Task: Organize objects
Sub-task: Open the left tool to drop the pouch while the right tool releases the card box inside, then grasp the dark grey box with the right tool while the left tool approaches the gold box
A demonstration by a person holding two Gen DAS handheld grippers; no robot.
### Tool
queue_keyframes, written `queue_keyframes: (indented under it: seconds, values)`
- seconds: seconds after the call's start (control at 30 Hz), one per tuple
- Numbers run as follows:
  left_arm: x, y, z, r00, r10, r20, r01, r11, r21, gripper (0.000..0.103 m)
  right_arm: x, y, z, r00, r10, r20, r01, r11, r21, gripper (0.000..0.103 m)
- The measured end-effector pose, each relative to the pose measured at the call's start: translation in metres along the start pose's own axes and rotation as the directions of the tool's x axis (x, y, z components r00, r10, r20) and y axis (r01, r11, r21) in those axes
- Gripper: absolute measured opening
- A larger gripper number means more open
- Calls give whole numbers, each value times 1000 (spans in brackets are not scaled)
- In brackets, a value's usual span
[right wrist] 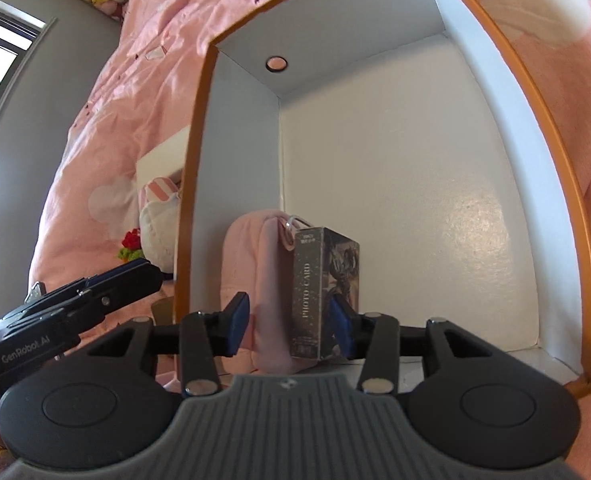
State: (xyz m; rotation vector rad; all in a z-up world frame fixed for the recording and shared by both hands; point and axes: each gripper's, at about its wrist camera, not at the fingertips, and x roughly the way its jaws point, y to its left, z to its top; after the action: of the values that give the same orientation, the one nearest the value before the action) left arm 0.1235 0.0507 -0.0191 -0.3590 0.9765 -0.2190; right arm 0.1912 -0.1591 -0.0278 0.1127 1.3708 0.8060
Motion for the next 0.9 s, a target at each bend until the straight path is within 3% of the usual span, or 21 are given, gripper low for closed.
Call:
queue_keyframes:
  seconds: [0.2,0.37,0.5,0.57,0.67,0.8,0.9]
  values:
    - [-19,17,2,998,57,11,-57,998,-34,45,10,11,-9,999,-34,-3,34,998,-55,45]
    - [-37,30,-2,993,119,9,-118,992,-44,45,-10,23,-9,995,-68,72,76,990,-117,46]
    - [-45,42,-10,985,171,-37,-173,984,-44,48,-23,58,-13,992,-16,123,46,968,-245,45]
    - [-46,47,-17,979,193,-69,-196,980,-45,51,-22,81,-18,992,9,129,35,942,-334,45]
    - [-42,51,-28,971,211,-111,-217,975,-40,51,-7,114,-26,995,16,101,32,887,-460,36]
    - [-33,54,-42,968,210,-137,-215,976,-21,52,25,141,-36,998,-43,44,61,798,-600,23]
    - [-24,55,-48,969,214,-123,-218,976,-27,52,49,152,-39,994,-106,8,83,732,-676,19]
